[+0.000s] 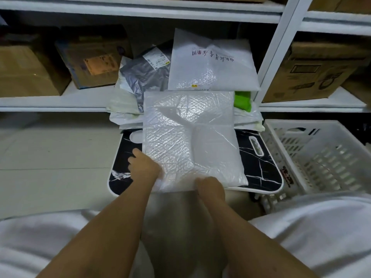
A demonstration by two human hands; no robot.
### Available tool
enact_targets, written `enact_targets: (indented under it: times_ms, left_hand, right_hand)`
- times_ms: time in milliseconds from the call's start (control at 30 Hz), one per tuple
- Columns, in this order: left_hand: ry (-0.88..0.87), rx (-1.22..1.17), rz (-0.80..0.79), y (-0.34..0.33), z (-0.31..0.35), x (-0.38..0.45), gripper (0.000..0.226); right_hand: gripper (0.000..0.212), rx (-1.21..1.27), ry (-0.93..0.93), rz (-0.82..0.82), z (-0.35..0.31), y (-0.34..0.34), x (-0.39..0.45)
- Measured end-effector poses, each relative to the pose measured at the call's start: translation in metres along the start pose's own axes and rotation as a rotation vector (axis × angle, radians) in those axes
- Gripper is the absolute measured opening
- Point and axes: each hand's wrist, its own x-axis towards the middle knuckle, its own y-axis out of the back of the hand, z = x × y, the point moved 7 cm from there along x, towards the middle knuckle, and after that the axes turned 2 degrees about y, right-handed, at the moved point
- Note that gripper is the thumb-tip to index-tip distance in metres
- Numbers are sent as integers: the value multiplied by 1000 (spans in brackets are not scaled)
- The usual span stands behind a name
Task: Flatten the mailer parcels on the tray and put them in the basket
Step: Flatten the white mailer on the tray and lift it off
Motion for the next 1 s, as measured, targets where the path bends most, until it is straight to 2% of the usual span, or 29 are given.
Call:
enact_targets:
  times_ms: [33, 67, 133, 200, 267, 333, 400, 500, 633, 767, 933, 1000]
  left_hand:
    - [-46, 141, 82, 1, 2, -2, 86]
    - [-156, 256, 190, 2, 8, -7, 77]
    - [-463, 430, 288, -13, 22, -23, 62]
    - [-748, 529, 248, -40, 28, -45, 59]
    - [-878, 558, 167, -64, 27, -57, 57]
    - [-868, 596, 82, -79, 23, -60, 57]
    - [-859, 614, 69, -84, 20, -58, 58]
    - [-826, 727, -5, -95, 9, -46, 57]
    - [-752, 702, -135, -103, 2, -36, 56]
    - [-746, 662, -119, -100, 7, -36, 54]
    - [-836, 577, 130, -81, 44, -47, 34]
    - [-850, 620, 148, -84, 54, -43, 43]
  right_hand:
    - [29, -73, 79, 51, -3, 3, 1]
    - [28, -229, 149, 44, -7, 0, -2]
    - [22, -423, 319, 120, -13, -3, -3]
    - [11, -591, 500, 326, -16, -3, -6]
    - [19, -625, 651, 510, -19, -2, -15]
    - [36, -654, 775, 495, -20, -8, -18]
    - [49, -758, 818, 408, -19, -14, -14]
    - [55, -866, 752, 188, -9, -26, 4]
    - [59, -903, 684, 70, 2, -32, 21]
    - [55, -875, 705, 102, -7, -28, 17]
    - [21, -755, 816, 302, -41, -13, 22]
    - [20, -721, 861, 347, -55, -8, 31]
